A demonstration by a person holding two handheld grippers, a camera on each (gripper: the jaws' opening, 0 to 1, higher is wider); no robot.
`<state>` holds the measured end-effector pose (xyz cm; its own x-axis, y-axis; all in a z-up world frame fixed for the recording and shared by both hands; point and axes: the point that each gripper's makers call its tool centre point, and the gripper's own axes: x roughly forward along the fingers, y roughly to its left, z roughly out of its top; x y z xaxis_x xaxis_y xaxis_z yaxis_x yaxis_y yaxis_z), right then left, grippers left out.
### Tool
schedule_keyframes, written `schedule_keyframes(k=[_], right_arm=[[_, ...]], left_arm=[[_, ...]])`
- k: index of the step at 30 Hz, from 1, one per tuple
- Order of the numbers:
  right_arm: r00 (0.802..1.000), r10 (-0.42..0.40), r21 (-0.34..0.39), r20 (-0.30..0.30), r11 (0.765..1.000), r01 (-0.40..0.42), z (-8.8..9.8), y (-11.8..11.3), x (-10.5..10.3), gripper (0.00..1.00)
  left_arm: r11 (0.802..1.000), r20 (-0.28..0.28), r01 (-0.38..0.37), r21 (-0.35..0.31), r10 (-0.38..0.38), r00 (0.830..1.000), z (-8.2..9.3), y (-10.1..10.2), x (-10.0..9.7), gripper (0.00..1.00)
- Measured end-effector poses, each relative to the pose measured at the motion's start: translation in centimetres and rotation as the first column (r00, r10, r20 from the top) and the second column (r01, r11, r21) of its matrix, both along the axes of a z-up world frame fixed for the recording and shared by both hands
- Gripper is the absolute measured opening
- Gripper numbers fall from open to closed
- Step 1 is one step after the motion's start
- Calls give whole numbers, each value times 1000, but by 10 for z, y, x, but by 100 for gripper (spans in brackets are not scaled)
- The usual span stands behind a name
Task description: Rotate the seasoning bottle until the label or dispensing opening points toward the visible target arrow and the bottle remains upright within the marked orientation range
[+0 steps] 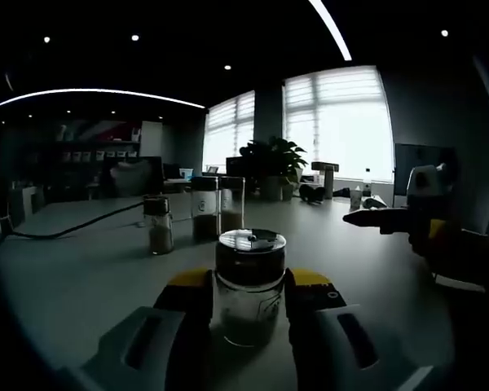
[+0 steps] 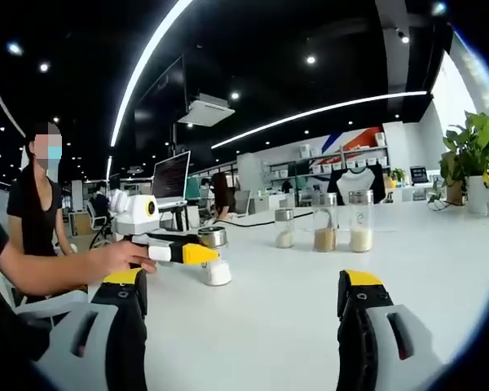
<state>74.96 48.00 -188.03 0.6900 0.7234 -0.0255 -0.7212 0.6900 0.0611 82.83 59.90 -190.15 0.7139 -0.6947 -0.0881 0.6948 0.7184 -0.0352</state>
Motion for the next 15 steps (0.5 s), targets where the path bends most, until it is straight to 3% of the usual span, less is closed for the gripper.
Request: schedule_keyframes(k=[4,6,15], right_arm=[[1000,-7,-42,18,999,8,-2,-3,0,99],[999,-20,-48,31,999,22,-1,-5,1,99],[999,-27,-37,28,999,28,-2,-8,-2,99]], left_arm=[[1000,7,-11,15,11,1000,0,-2,2,34],[997,10,-77,23,77,997,-1,5,8,34],[997,0,-81,-15,81,997,1,5,9,36]])
